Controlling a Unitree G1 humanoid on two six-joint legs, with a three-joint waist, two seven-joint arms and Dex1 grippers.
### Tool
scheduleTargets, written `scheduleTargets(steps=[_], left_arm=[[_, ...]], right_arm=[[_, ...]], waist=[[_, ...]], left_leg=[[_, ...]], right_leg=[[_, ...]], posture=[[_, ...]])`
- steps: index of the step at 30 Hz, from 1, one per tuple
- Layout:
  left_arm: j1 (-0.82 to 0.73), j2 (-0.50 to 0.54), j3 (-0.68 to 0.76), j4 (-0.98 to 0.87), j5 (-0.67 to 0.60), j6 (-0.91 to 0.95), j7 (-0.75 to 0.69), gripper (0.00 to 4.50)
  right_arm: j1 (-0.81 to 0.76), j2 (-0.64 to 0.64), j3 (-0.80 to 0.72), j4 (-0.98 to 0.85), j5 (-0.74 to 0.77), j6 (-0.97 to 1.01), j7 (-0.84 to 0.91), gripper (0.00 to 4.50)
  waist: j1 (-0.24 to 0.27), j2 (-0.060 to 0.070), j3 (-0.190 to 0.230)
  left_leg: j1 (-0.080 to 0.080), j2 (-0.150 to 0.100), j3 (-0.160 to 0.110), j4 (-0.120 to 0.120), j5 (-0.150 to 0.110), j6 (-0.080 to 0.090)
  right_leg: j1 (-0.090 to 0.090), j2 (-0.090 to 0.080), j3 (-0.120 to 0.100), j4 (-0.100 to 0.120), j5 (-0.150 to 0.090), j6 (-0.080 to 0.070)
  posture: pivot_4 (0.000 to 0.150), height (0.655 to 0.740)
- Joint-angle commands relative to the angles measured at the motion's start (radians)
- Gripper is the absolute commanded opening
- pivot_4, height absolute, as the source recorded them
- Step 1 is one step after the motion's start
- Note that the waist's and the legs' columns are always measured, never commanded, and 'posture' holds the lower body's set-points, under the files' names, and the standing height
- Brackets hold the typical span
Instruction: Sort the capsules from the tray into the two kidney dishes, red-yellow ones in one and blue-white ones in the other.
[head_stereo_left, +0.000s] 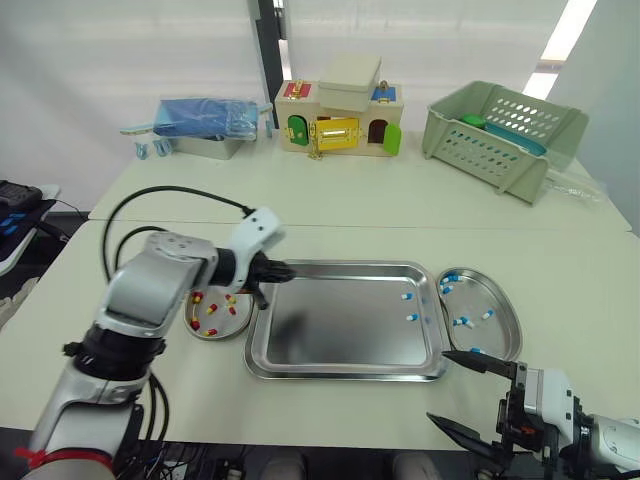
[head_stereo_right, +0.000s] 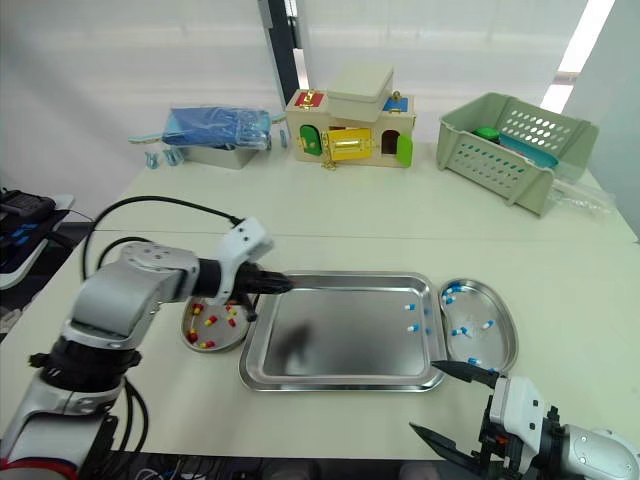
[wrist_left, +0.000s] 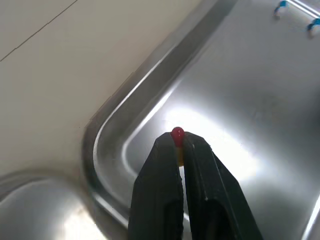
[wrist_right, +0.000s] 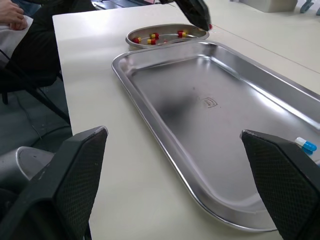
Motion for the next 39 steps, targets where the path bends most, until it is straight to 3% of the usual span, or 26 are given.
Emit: scheduleTargets(steps=[1,7,18,19,21,31,36,39], left_arm=[[0.025,0.052,0.086,-0.025,-0.028,0.015,0.028,0.03],[0.124,0.113,0.116,0.004,-0.028,-0.046,0.066,0.03],[0.141,0.118,0.095,0.066,-0.034,-0.112,0.097,0.03],[0.139,0.118,0.094,0.07,-0.036,-0.113,0.097,0.54],[0.139,0.122,0.095,0.078,-0.038,-0.114,0.097,1.03],[0.141,0.137,0.083,0.076,-0.054,-0.119,0.092,4.34],[0.14,0.156,0.091,0.087,-0.068,-0.128,0.065,4.47],[0.165,0.197,0.17,0.096,-0.122,-0.145,0.001,4.47]], right_arm=[[-0.021,-0.008,-0.009,0.011,0.023,-0.003,0.017,4.5],[-0.046,-0.003,-0.009,0.039,0.02,-0.007,0.026,4.5],[-0.066,-0.004,-0.007,0.069,0.023,-0.002,0.036,4.5],[-0.07,-0.004,-0.009,0.07,0.024,0.001,0.035,4.5],[-0.077,-0.003,-0.014,0.072,0.028,0.006,0.033,4.5],[-0.078,0.003,-0.016,0.062,0.026,0.007,0.027,4.5],[-0.065,-0.003,-0.033,0.036,0.037,0.025,0.018,4.5],[-0.044,-0.054,-0.114,-0.001,0.119,0.14,-0.004,4.5]], waist=[[0.004,0.0,0.0],[0.008,0.0,0.0],[0.007,-0.001,0.0],[0.006,-0.001,0.0],[0.005,-0.001,0.0],[0.006,-0.001,0.0],[0.005,-0.001,0.0],[0.005,0.0,0.0]], left_leg=[[0.0,0.0,0.0,0.0,0.0,0.0],[0.0,0.0,0.001,0.0,0.0,0.0],[0.0,0.0,0.001,0.0,0.0,0.0],[0.0,0.0,0.001,0.0,0.0,0.0],[0.0,0.0,0.001,0.0,0.0,0.0],[0.0,0.0,0.001,0.0,0.0,0.0],[0.0,0.0,0.001,0.0,0.0,0.0],[0.0,0.0,0.001,0.0,0.0,0.0]], right_leg=[[0.0,0.0,0.0,0.0,0.0,0.0],[0.0,0.0,0.0,0.0,0.0,0.0],[0.0,0.0,0.0,0.0,0.0,0.0],[0.0,0.0,0.0,0.0,0.0,0.0],[0.0,0.0,0.0,0.0,0.0,0.0],[0.0,0.0,0.0,0.0,0.0,0.0],[0.0,0.0,0.0,0.0,0.0,0.0],[0.0,0.0,0.0,0.0,0.0,0.0]], posture=[[0.15,0.74],[0.15,0.74],[0.15,0.74],[0.15,0.74],[0.15,0.74],[0.15,0.74],[0.15,0.74],[0.15,0.74]])
